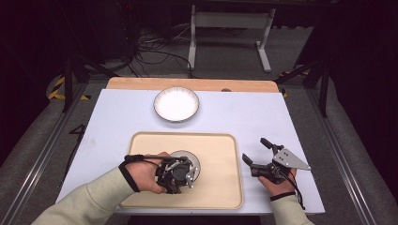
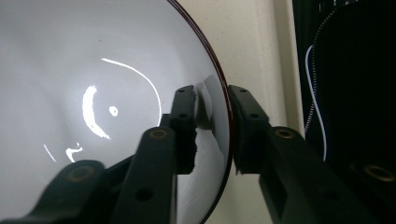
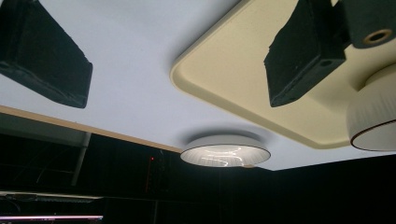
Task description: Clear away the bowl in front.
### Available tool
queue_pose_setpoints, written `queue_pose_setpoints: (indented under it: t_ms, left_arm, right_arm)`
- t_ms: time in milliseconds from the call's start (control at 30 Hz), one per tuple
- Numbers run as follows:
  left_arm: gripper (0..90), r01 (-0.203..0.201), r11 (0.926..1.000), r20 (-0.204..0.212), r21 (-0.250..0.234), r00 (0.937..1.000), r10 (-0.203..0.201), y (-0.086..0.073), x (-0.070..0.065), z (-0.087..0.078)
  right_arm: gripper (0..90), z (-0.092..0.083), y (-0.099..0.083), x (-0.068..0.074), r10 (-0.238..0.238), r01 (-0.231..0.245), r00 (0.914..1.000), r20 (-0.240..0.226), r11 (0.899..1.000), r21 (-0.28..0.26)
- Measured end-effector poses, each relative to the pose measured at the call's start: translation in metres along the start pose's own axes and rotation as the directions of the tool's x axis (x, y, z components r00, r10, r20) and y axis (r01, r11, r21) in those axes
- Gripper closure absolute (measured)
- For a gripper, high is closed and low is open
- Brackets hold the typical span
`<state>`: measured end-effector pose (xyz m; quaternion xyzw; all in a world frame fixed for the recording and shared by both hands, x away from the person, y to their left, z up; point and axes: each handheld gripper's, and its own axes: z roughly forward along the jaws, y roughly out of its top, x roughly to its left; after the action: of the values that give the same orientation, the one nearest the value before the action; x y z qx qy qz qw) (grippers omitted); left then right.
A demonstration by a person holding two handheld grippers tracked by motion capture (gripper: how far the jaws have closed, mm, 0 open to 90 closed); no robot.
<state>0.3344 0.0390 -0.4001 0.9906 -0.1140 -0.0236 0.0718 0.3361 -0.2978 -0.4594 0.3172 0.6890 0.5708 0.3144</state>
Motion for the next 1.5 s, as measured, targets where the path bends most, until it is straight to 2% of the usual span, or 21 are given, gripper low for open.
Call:
queue_pose_setpoints:
  t_ms: [167,267,333,433,467,533,600,700,833,867,967,1100,1167,1233,1267,1300,1333,1433,1500]
  left_arm:
    - [63.3,0.005,0.9998,0.016,-0.018,0.9999,-0.005,-0.002,0.000,-0.001]
    - [59.5,0.030,0.9985,0.019,-0.046,0.9994,-0.029,-0.005,-0.001,-0.003]
    - [57.7,0.051,0.9957,0.010,-0.077,0.9987,-0.050,-0.008,-0.001,-0.006]
    - [55.1,0.079,0.9879,0.018,-0.133,0.9969,-0.077,-0.013,0.000,-0.012]
    - [54.9,0.079,0.9879,0.018,-0.133,0.9969,-0.077,-0.013,0.000,-0.012]
    - [54.1,0.097,0.9785,0.018,-0.182,0.9953,-0.095,-0.017,0.001,-0.019]
    - [53.3,0.095,0.9760,0.015,-0.196,0.9955,-0.094,-0.018,0.002,-0.021]
    - [53.0,0.102,0.9649,0.012,-0.242,0.9947,-0.103,-0.022,0.002,-0.028]
    - [51.2,0.112,0.9458,-0.007,-0.305,0.9928,-0.119,-0.031,0.000,-0.036]
    - [51.0,0.114,0.9397,-0.017,-0.322,0.9918,-0.127,-0.033,0.000,-0.038]
    - [51.2,0.140,0.9125,-0.017,-0.384,0.9872,-0.159,-0.040,-0.001,-0.044]
    - [49.9,0.172,0.8630,-0.045,-0.475,0.9748,-0.219,-0.052,-0.003,-0.051]
    - [49.1,0.177,0.8327,-0.052,-0.525,0.9697,-0.239,-0.058,-0.003,-0.053]
    - [48.3,0.175,0.8171,-0.073,-0.549,0.9641,-0.255,-0.062,-0.004,-0.055]
    - [47.4,0.175,0.8171,-0.073,-0.549,0.9641,-0.255,-0.062,-0.004,-0.055]
    - [47.3,0.176,0.8064,-0.076,-0.565,0.9619,-0.263,-0.064,-0.004,-0.056]
    - [46.9,0.175,0.7884,-0.086,-0.590,0.9572,-0.277,-0.067,-0.005,-0.058]
    - [46.4,0.182,0.7611,-0.095,-0.623,0.9478,-0.304,-0.072,-0.006,-0.059]
    - [46.9,0.193,0.7381,-0.100,-0.646,0.9377,-0.333,-0.076,-0.006,-0.060]
  right_arm:
    - [8.0,0.000,0.000,0.000,0.003,-0.003,1.0000,0.000,1.000,0.001]
    - [8.0,0.000,0.000,0.000,0.003,-0.003,1.0000,-0.002,1.000,0.000]
    - [8.0,0.000,0.000,0.000,0.003,-0.003,1.0000,-0.003,1.000,0.000]
    - [8.0,0.000,0.000,0.000,0.002,-0.002,1.0000,-0.002,1.000,0.003]
    - [8.0,0.000,0.000,0.000,0.002,-0.002,1.0000,-0.002,1.000,0.003]
    - [8.0,0.001,0.000,0.000,0.002,-0.002,1.0000,-0.003,1.000,0.006]
    - [8.0,0.001,0.000,0.000,-0.001,0.001,1.0000,-0.005,1.000,0.007]
    - [8.0,0.002,0.000,0.000,0.001,-0.001,1.0000,-0.007,1.000,0.014]
    - [9.0,0.003,0.001,-0.001,0.008,-0.008,0.9999,-0.007,1.000,0.027]
    - [9.3,0.004,0.001,-0.002,0.017,-0.017,0.9998,-0.004,0.999,0.034]
    - [10.3,0.006,0.002,-0.004,0.038,-0.038,0.9993,0.000,0.998,0.058]
    - [11.3,0.008,0.003,-0.005,0.043,-0.043,0.9991,-0.002,0.996,0.084]
    - [11.3,0.009,0.003,-0.005,0.043,-0.042,0.9991,-0.004,0.995,0.089]
    - [11.2,0.009,0.003,-0.005,0.041,-0.041,0.9991,-0.001,0.995,0.088]
    - [11.3,0.009,0.003,-0.005,0.041,-0.041,0.9992,-0.002,0.995,0.088]
    - [11.2,0.009,0.003,-0.005,0.042,-0.042,0.9991,-0.002,0.995,0.088]
    - [11.2,0.009,0.003,-0.005,0.042,-0.041,0.9991,-0.003,0.995,0.087]
    - [11.2,0.009,0.003,-0.005,0.043,-0.043,0.9990,-0.006,0.995,0.086]
    - [11.1,0.009,0.003,-0.005,0.047,-0.046,0.9988,-0.009,0.995,0.085]
